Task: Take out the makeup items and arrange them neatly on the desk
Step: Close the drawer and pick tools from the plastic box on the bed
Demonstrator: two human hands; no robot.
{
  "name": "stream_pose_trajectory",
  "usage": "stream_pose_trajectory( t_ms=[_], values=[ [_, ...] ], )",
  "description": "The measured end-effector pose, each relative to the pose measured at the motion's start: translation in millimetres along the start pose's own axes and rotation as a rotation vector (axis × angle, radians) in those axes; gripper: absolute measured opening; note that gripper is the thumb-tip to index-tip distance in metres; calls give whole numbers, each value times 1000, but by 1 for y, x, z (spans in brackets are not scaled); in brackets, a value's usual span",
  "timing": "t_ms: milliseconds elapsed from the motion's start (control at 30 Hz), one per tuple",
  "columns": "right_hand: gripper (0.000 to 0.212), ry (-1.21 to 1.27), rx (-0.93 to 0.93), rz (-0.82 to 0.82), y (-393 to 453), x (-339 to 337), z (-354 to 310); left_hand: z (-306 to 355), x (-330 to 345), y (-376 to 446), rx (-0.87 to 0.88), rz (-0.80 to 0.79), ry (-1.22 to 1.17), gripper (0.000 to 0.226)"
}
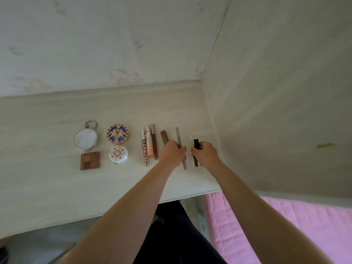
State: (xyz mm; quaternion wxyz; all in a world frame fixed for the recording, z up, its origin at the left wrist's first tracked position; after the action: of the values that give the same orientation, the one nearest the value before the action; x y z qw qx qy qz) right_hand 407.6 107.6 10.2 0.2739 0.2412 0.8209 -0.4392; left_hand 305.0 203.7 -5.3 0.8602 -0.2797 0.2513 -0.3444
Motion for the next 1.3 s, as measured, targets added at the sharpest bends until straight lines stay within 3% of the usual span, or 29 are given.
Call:
stream_pose_trajectory(
  t_ms=[100, 333, 600, 667, 767, 967, 1033, 1167, 1300],
  values=[
    [14, -46, -1, 10, 27, -6, -6, 7, 7, 23, -41, 6, 89, 20],
    [19, -135, 1, 25, 59, -11, -9, 12, 15, 50, -133, 52, 222, 22],
    [16, -127, -45, 107, 72, -18, -14, 22, 16, 59, -74, 62, 363, 32],
    [21, -132, -35, 128, 74, -19, -13, 23, 14, 60, -72, 58, 319, 33],
    [13, -131, -18, 158, 76, -22, -10, 23, 12, 62, -93, 12, 201, 31],
    [24, -87, 22, 177, 81, -26, -7, 10, 12, 56, -195, -49, -126, 29],
    [24, -30, 40, 179, 82, -28, -5, 11, 9, 52, -200, -74, -182, 23],
    [18, 175, 89, 221, 77, -36, 5, 8, 7, 44, -188, -129, -182, 47],
    [16, 627, 262, 79, 68, -26, 17, 8, 1, 38, -108, -110, -201, 49]
  ],
)
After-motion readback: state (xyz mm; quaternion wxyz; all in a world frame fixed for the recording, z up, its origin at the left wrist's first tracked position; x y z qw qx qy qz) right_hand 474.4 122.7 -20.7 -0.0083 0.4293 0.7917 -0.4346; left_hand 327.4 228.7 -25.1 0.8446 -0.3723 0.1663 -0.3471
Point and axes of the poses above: each hand's wrist, its own y-axis towards the middle knuckle, its own x-axis out of the palm, z = x × y, the point moved 8 cm from there along y, towards the middle knuckle, and after that the axes turned 13 degrees about -y, right-handed, at the moved point
